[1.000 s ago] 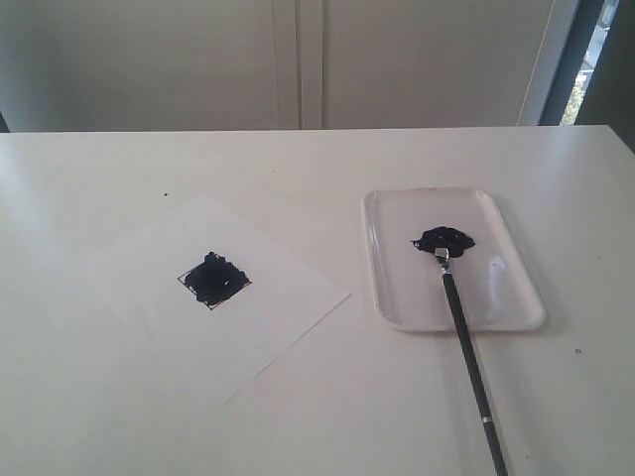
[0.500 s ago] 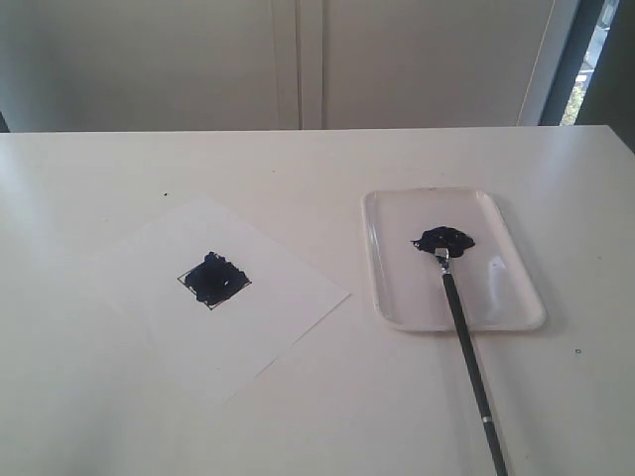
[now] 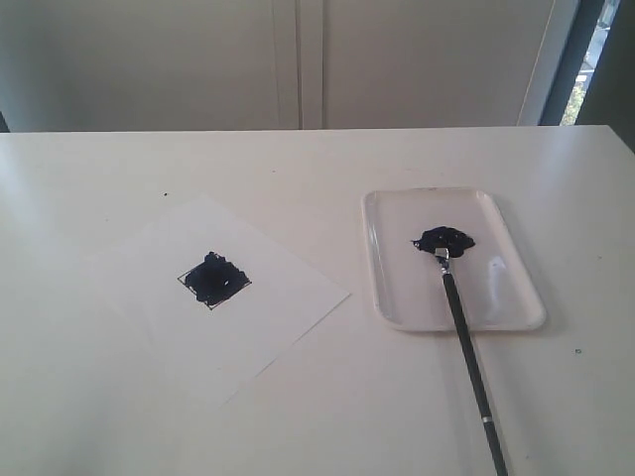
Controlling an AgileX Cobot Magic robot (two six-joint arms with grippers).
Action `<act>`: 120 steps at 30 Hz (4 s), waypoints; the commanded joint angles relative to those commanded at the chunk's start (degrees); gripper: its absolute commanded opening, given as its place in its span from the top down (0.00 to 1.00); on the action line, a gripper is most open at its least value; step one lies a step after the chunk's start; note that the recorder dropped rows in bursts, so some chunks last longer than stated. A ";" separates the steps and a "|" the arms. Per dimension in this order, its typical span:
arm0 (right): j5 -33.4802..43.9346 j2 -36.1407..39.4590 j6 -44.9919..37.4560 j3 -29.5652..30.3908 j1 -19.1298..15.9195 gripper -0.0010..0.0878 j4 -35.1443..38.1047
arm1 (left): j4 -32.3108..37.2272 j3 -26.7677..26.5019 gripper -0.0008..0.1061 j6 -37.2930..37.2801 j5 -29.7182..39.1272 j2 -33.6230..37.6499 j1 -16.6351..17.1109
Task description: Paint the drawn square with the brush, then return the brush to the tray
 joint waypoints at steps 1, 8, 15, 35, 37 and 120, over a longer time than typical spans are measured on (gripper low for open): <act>-1.15 0.00 0.61 1.64 0.00 0.99 0.00 | 0.00 0.00 0.99 0.00 0.48 0.00 0.00; 7.14 0.00 0.48 2.17 0.00 0.99 -0.12 | 0.00 0.00 0.99 0.69 1.20 0.00 0.00; 10.36 0.00 3.29 2.17 0.00 0.99 -0.01 | -0.84 0.00 0.99 -1.53 9.04 0.00 0.00; 10.71 -1.73 2.98 2.17 0.00 0.99 -0.24 | -1.16 0.00 0.99 -1.11 8.91 -0.21 0.00; 10.71 -4.07 2.98 2.17 -0.45 0.99 -0.24 | -1.16 0.00 0.99 -1.11 9.19 -2.02 0.37; 31.59 -4.33 2.98 2.17 -23.97 0.99 -0.24 | -0.99 0.00 0.99 -1.11 26.07 -15.78 16.04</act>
